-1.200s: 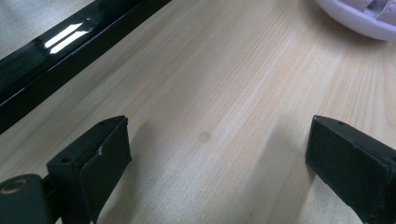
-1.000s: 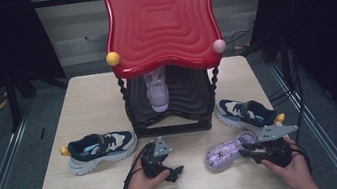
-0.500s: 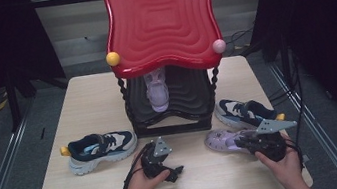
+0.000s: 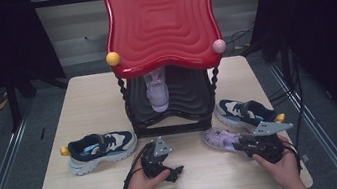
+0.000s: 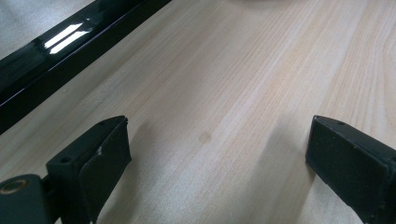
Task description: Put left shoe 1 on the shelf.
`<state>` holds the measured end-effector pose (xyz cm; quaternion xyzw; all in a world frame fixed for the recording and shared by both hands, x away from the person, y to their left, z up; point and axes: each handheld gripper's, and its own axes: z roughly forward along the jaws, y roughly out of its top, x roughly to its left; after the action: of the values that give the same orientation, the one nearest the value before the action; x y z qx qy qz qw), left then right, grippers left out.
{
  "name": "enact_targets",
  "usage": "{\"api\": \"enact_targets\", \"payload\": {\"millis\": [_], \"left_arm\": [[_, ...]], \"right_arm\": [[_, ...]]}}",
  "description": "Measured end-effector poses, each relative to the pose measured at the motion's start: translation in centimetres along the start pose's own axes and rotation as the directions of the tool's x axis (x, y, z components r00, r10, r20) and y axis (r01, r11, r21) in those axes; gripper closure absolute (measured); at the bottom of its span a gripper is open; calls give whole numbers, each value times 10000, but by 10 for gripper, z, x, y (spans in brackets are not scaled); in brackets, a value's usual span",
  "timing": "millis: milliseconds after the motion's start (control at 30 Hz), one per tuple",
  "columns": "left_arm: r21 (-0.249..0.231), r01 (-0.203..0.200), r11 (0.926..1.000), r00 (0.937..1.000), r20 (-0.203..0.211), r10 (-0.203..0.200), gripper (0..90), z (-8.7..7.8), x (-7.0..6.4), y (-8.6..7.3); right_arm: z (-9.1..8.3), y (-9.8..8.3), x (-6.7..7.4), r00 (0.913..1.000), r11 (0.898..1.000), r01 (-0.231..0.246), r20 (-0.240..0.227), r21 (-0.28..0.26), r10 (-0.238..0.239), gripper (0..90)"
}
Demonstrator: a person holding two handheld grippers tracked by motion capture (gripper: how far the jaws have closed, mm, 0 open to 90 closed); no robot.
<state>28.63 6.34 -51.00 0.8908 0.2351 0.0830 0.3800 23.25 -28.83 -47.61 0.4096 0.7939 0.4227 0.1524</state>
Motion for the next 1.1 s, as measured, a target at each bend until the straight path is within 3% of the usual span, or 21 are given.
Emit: {"api": "enact_targets", "payload": {"millis": [100, 267, 400, 500, 567, 667, 800, 900, 967, 1100], "left_arm": [[-6, -3, 10000, 10000, -1, 3, 59, 0, 0, 0], [-19, -1, 10000, 10000, -14, 1, 59, 0, 0, 0], [-18, 3, 10000, 10000, -9, -3, 59, 0, 0, 0], [-21, 23, 10000, 10000, -22, -23, 59, 0, 0, 0], [-21, 26, 10000, 10000, -21, -26, 59, 0, 0, 0], [-19, 26, 10000, 10000, -20, -26, 58, 0, 0, 0], [-23, 23, 10000, 10000, -20, -23, 59, 0, 0, 0], [-20, 22, 10000, 10000, -26, -22, 58, 0, 0, 0], [-21, 21, 10000, 10000, -25, -21, 58, 0, 0, 0], [-22, 23, 10000, 10000, -27, -23, 59, 0, 0, 0]], "right_arm": [[-4, 0, 1, 10000, 10000, 67, -69, 59, -66, 647], [-10, -4, 3, 9991, 9985, 412, 18, 350, -413, 592], [-15, -6, 1, 9982, 9973, 589, 56, 436, -592, 603], [-15, -11, -3, 9995, 9991, 329, -44, 262, -328, 689], [-15, -10, -3, 9992, 9990, 400, -68, 173, -399, 779], [-13, -6, 2, 9988, 9985, 493, -47, 240, -492, 826], [-10, -3, 7, 9989, 9988, 461, -27, 146, -461, 842], [-5, 1, 16, 9980, 9988, 465, -431, 178, -457, 838], [-6, 0, 17, 9991, 9991, 393, -164, 134, -391, 810], [-17, 0, 9, 9995, 9995, 173, -262, -257, -179, 747]]}}
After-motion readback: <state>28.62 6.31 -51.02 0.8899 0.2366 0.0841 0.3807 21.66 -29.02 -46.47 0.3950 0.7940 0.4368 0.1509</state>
